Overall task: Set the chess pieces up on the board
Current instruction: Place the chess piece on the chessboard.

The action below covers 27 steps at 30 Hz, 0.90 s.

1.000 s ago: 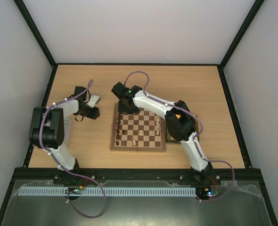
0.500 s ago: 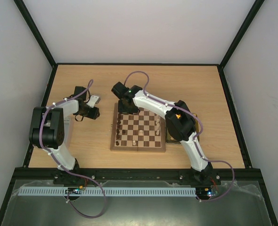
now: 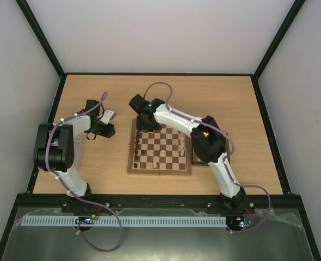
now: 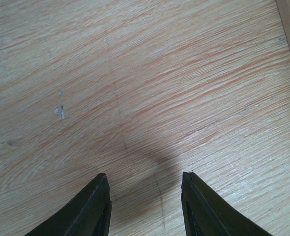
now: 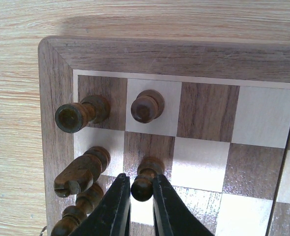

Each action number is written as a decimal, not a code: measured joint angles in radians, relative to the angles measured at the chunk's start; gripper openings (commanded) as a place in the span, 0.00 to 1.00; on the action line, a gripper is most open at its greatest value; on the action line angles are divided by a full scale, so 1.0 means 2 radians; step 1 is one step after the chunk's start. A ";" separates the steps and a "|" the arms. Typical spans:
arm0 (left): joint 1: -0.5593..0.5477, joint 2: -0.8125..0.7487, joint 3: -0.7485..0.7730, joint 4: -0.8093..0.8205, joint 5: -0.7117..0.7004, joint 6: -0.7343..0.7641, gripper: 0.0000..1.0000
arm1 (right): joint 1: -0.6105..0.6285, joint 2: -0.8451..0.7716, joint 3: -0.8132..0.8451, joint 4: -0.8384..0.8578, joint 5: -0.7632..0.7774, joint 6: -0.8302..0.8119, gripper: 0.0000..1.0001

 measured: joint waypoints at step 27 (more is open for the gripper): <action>0.000 -0.001 0.000 -0.002 0.000 0.000 0.41 | -0.018 -0.133 -0.121 0.007 0.023 0.006 0.18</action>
